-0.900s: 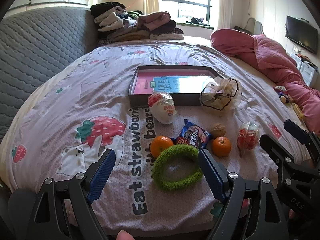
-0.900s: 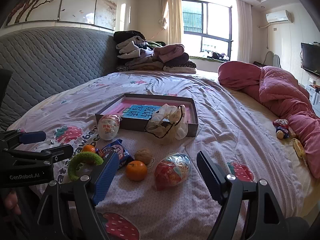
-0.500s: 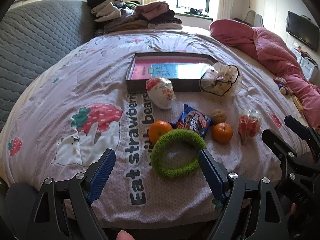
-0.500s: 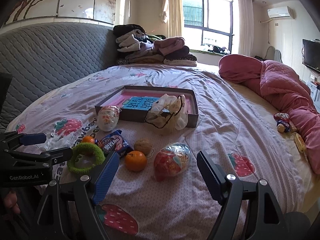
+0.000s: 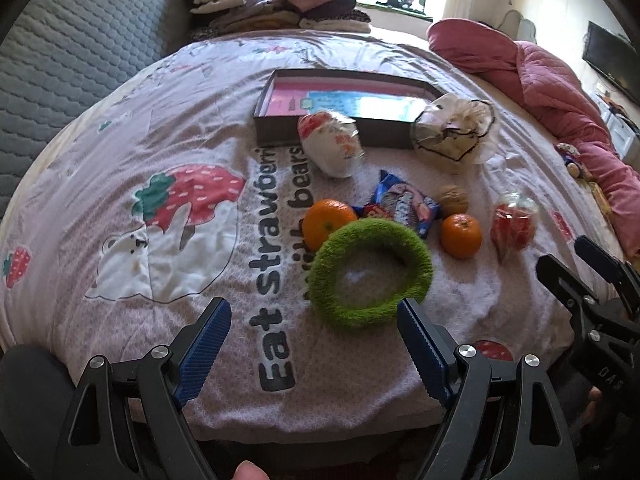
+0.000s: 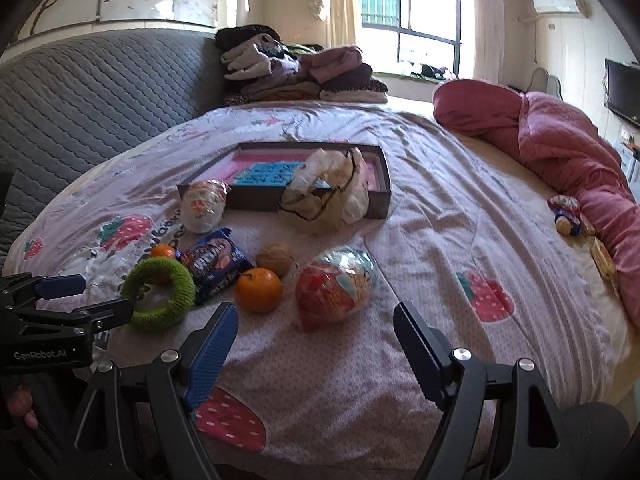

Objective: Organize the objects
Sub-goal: 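Reach the left gripper toward the green fuzzy ring and close on it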

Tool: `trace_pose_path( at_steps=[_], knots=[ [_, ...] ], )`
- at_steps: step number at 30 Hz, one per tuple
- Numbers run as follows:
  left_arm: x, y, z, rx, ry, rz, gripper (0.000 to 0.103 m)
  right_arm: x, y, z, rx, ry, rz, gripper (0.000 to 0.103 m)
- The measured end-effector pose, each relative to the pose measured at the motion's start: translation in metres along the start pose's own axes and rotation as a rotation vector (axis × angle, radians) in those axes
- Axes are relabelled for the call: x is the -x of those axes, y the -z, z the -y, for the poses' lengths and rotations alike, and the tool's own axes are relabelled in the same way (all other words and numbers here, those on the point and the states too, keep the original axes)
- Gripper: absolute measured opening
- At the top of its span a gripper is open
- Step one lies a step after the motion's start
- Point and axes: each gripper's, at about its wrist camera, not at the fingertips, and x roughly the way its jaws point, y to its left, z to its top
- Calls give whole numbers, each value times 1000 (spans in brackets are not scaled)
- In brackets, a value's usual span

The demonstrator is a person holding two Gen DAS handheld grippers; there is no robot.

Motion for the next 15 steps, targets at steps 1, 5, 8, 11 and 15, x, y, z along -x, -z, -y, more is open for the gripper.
trace_pose_path(
  at_steps=[1,5,8,11,15],
  knots=[
    [-1,0,-1,9,-10,9,85,-2,0,2,-8,-2,-6,79],
    [-6,-3,-7,25,-12,20,85,-8,-1,5,-31,-3,-22,79],
    [-12,-4,-7,25,-8,10,85,-12,-2,8,-46,0,-21,79],
    [-19,-6,-6,23,-4,-5,85,-18,-5,10,-62,6,-26,79],
    [-27,-8,-6,19,-19,5,85,-26,-8,13,-81,10,-36,79]
  ],
)
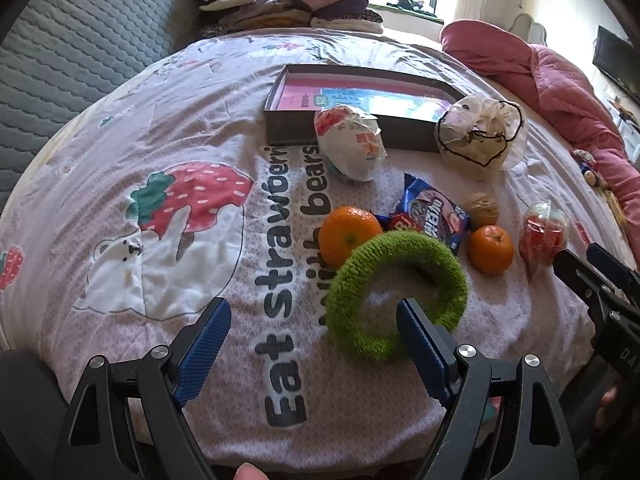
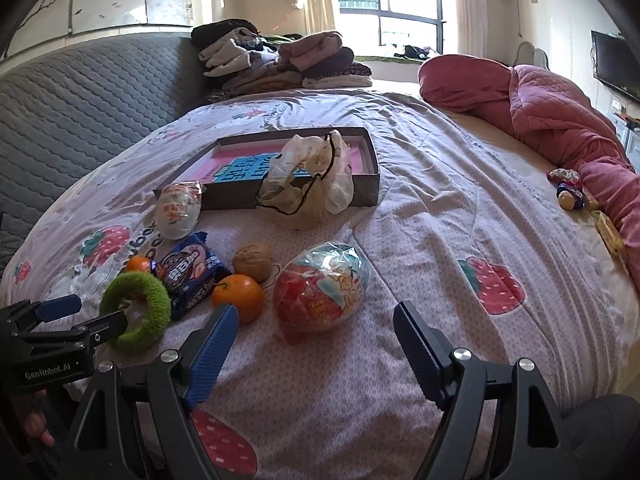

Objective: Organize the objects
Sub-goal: 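Reach the left gripper toward the green fuzzy ring and close on it, then lift the green ring with the left gripper while the right gripper grasps the wrapped candy egg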

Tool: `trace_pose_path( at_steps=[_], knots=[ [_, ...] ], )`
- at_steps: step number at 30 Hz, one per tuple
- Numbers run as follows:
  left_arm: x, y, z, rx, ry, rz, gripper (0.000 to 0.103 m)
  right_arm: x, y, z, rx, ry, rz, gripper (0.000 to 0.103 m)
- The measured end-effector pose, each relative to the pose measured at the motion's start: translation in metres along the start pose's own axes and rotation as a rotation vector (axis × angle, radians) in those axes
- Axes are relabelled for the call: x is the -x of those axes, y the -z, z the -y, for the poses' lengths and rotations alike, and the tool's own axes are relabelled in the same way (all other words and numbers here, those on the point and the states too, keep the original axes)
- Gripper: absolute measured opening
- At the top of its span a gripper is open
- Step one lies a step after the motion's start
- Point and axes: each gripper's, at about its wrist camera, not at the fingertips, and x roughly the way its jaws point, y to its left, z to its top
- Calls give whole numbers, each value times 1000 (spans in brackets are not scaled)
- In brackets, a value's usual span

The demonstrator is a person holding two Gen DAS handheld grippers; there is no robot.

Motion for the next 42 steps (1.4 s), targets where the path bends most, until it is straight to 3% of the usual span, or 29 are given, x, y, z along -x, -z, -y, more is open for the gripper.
trace_pose_path(
  at_steps=[13,19,24,27,30,31,42],
  knots=[
    [-18,-2,-2,6,31,-13,85,-32,-8,14,-113,-42,-70,79],
    [-18,-1,-2,13,63,-13,82,-47,-8,20,-151,-16,-108,75],
    [-16,-1,1,6,68,-4,60,-47,-7,19,-131,-8,-103,56],
    [-15,0,1,1,70,1,50,-46,-7,18,-118,-5,-97,56],
    [-14,-1,0,1,75,7,20,-44,-6,17,-105,-2,-86,56],
    [-14,-1,-1,5,82,8,15,-43,-6,18,-99,2,-80,56],
    [7,-5,-2,0,88,72,11,-22,-10,11,-34,-13,13,55]
  ],
)
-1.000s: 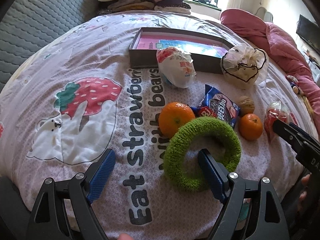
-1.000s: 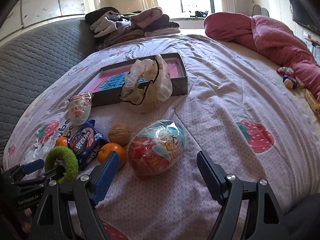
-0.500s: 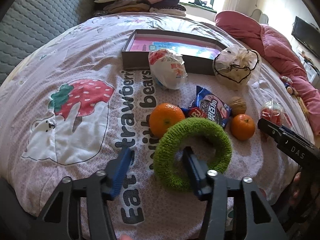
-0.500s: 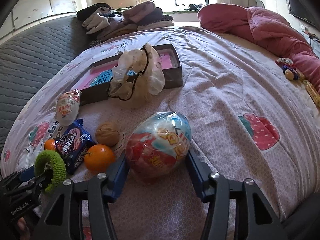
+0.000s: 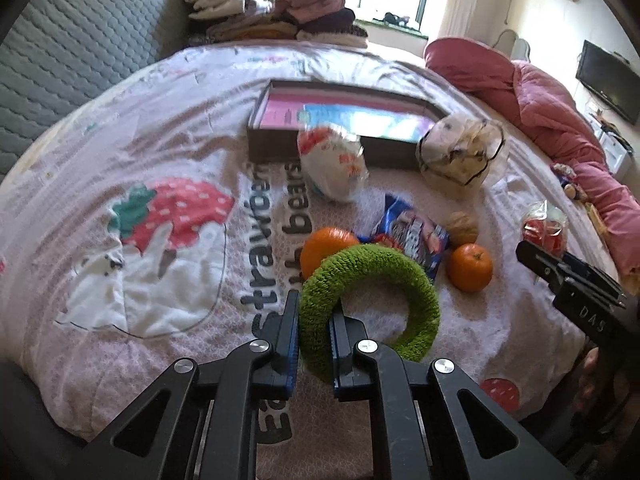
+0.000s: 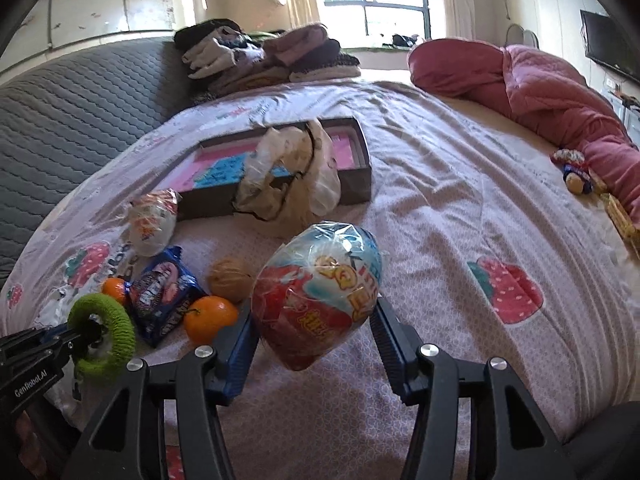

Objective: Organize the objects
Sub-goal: 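Lift the green ring with the left gripper while the right gripper grasps the wrapped candy egg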

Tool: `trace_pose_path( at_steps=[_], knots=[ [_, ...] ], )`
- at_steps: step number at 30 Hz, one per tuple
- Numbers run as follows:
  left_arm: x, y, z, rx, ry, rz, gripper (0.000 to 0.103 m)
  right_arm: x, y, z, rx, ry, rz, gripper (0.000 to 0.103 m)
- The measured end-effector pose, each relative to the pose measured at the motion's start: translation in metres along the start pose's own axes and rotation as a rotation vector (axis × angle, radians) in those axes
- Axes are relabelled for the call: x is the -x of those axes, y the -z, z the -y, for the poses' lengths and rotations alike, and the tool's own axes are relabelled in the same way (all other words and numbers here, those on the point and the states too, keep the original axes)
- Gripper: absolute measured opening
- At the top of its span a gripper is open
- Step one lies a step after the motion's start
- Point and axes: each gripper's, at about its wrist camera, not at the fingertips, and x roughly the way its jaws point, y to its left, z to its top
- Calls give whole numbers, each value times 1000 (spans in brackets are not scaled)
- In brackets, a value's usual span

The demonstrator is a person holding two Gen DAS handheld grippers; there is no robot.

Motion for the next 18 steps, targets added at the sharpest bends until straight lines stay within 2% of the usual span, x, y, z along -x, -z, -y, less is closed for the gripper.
trace_pose_path(
  at_steps=[6,12,18],
  knots=[
    [17,-8,10,-30,-11,71,11,13,-2,-12,56,-19,58,55],
    [23,-19,11,-29,-3,99,11,25,-5,-27,124,-24,127,55],
    [31,-42,13,-28,5,161,11,38,-16,-38,179,-40,191,55]
  ],
)
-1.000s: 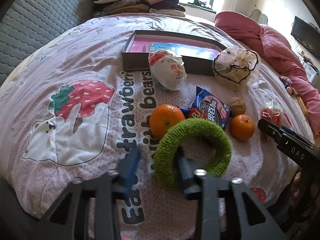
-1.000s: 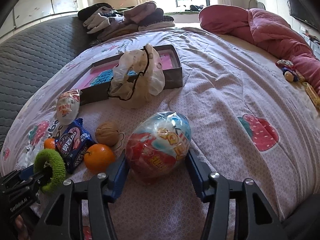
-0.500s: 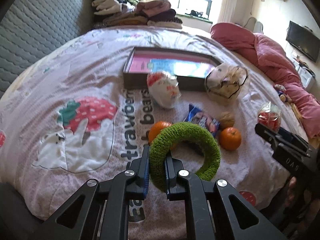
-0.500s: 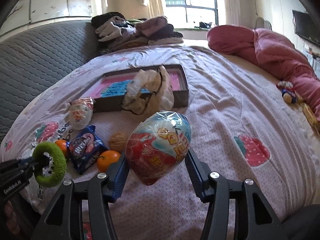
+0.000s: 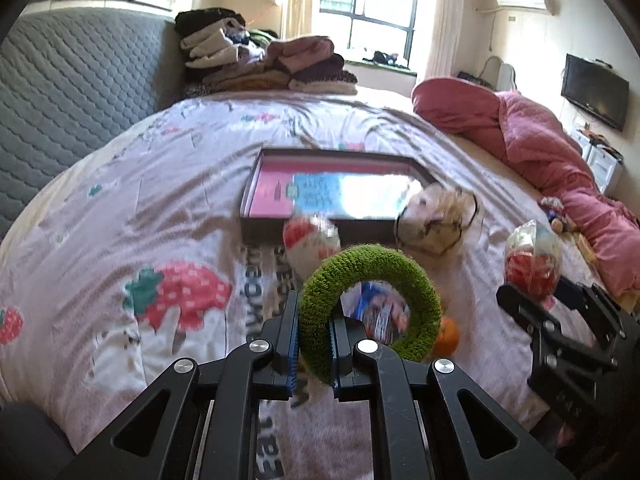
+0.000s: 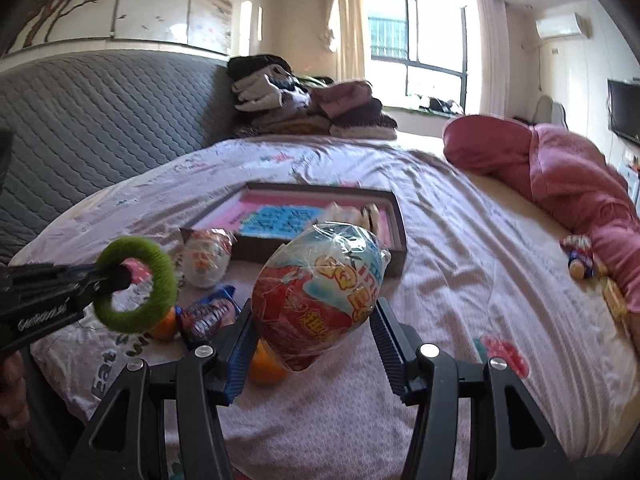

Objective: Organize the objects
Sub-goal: 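Lift the green ring with the left gripper while the right gripper grasps the wrapped candy egg, then lower the green ring into the tray with the left gripper while the right gripper places the egg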

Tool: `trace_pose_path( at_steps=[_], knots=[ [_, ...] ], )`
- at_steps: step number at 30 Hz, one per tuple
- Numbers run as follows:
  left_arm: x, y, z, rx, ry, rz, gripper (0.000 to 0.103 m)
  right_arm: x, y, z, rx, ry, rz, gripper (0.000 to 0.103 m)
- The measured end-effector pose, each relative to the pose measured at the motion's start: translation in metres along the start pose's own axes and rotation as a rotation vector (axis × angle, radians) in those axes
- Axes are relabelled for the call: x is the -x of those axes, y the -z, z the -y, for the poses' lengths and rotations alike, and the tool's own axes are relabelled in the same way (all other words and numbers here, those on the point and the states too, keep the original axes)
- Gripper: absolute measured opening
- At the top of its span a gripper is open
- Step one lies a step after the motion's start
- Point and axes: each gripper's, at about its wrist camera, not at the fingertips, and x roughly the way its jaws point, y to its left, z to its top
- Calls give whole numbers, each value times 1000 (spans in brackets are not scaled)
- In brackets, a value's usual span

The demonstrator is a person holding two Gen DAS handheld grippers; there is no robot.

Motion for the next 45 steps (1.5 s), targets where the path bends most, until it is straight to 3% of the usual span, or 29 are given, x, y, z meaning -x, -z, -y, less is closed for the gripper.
trace_pose_path(
  at_steps=[14,26,35,45],
  knots=[
    [-17,-58,-9,19,-9,83,12,-19,-53,8,38,-4,78,55],
    [-57,-100,-22,22,-14,58,12,-57,-101,18,76,-5,87,55],
    [-96,-133,-37,27,-40,55,12,-99,-125,24,126,14,38,55],
    [-156,-142,-46,41,-19,-26,12,-153,-130,39,170,24,-58,55]
  ],
)
